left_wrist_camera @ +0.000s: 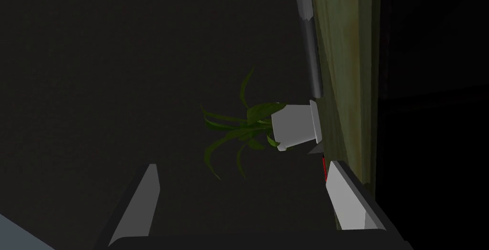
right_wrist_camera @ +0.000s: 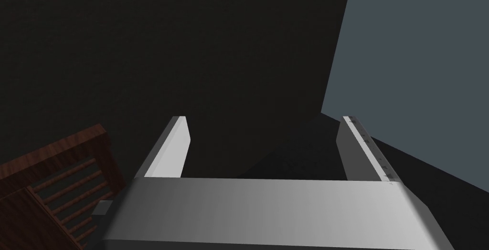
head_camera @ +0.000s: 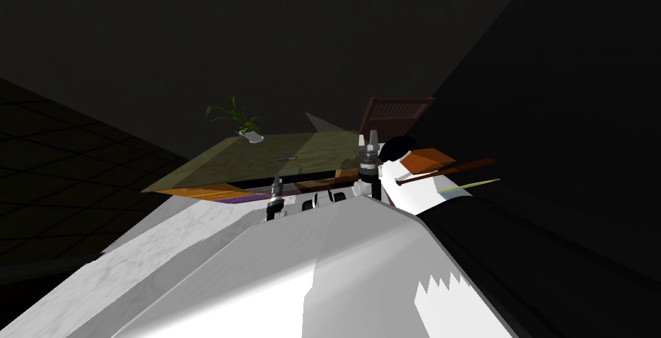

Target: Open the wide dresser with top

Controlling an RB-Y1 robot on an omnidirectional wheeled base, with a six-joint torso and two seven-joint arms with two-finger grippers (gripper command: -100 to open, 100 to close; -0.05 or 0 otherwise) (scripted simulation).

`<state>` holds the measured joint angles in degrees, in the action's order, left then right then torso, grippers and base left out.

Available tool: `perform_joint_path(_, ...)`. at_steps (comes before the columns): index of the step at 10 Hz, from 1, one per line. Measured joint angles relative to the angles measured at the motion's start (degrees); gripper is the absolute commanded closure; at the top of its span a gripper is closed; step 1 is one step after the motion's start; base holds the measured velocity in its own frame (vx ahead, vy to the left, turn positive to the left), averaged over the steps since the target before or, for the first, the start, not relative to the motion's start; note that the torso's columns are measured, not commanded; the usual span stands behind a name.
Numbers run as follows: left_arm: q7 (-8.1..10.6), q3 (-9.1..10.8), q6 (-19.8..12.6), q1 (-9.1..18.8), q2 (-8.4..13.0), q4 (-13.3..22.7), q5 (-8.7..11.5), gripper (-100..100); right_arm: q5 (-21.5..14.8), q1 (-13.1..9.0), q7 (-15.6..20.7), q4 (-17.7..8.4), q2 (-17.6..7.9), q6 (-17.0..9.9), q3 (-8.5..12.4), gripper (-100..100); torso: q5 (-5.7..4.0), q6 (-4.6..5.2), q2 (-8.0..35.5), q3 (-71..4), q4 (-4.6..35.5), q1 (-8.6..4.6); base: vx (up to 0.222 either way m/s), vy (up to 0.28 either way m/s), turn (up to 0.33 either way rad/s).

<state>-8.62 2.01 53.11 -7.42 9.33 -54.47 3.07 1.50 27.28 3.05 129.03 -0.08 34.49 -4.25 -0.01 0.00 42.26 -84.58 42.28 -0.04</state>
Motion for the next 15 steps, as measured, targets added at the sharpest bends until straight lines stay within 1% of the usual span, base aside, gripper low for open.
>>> perform_joint_path(1, -0.08, -0.40, 1.45, 1.04, -0.17, 3.14, -0.29, -100, 0.00, 0.00, 0.00, 0.00, 0.00, 0.00, 0.00, 0, -0.02, 0.00, -0.04, -0.02, -0.01, -0.05, 0.051, -0.101, 0.021)
perform_joint_path(2, -0.11, -0.92, 2.24, 1.20, -0.29, 4.97, -0.67, -100, 0.00, 0.00, 0.00, 0.00, 0.00, 0.00, 0.00, 0, -0.03, 0.00, -0.01, -0.01, -0.01, -0.07, 0.029, -0.073, 0.010)
perform_joint_path(5, -0.20, -1.63, 3.01, 2.49, -0.53, 9.70, -1.19, -100, 0.00, 0.00, 0.00, 0.00, 0.00, 0.00, 0.00, 0, 0.03, -0.01, 0.06, 0.04, 0.02, 0.16, 0.029, -0.052, 0.009)
perform_joint_path(6, -0.40, -2.11, 2.91, 1.77, -0.95, 9.60, -1.55, -100, 0.00, 0.00, 0.00, 0.00, 0.00, 0.00, 0.00, 0, 0.02, -0.01, 0.05, 0.03, 0.01, 0.08, 0.025, -0.045, 0.010)
perform_joint_path(7, -0.49, -2.28, 3.40, 2.21, -1.05, 11.04, -1.69, -100, 0.00, 0.00, 0.00, 0.00, 0.00, 0.00, 0.00, 0, 0.01, 0.00, 0.03, 0.02, 0.01, 0.06, 0.029, -0.050, 0.008)
perform_joint_path(10, -0.41, -2.96, 5.89, 4.24, -1.28, 16.92, -2.21, -100, 0.00, 0.00, 0.00, 0.00, 0.00, 0.00, 0.00, 0, 0.01, 0.00, 0.02, 0.01, 0.01, 0.02, 0.028, -0.056, 0.011)
perform_joint_path(11, -0.62, -3.40, 6.69, 4.62, -1.82, 18.90, -2.56, -100, 0.00, 0.00, 0.00, 0.00, 0.00, 0.00, 0.00, 0, -0.01, 0.00, -0.01, -0.01, 0.00, -0.04, 0.042, -0.090, 0.015)
perform_joint_path(12, -0.74, -3.95, 7.07, 4.38, -2.22, 19.72, -2.97, -100, 0.00, 0.00, 0.00, 0.00, 0.00, 0.00, 0.00, 0, -0.02, 0.00, -0.01, -0.01, 0.00, -0.05, 0.047, -0.099, 0.014)
perform_joint_path(13, -0.76, -4.22, 8.03, 5.99, -2.54, 22.89, -3.19, -100, 0.00, 0.00, 0.00, 0.00, 0.00, 0.00, 0.00, 0, -0.01, 0.01, -0.02, -0.01, 0.00, -0.02, 0.064, -0.100, 0.017)
perform_joint_path(14, -0.94, -4.62, 9.29, 7.71, -3.42, 26.74, -3.50, -100, 0.00, 0.00, 0.00, 0.00, 0.00, 0.00, 0.00, 0, 0.00, 0.00, -0.05, -0.03, -0.01, 0.02, 0.063, -0.115, 0.016)
perform_joint_path(15, -0.96, -5.32, 9.49, 7.30, -4.34, 27.18, -4.04, -100, 0.00, 0.00, 0.00, 0.00, 0.00, 0.00, -0.01, 0, 0.00, -0.01, 0.01, 0.00, 0.00, 0.00, 0.049, -0.098, 0.013)
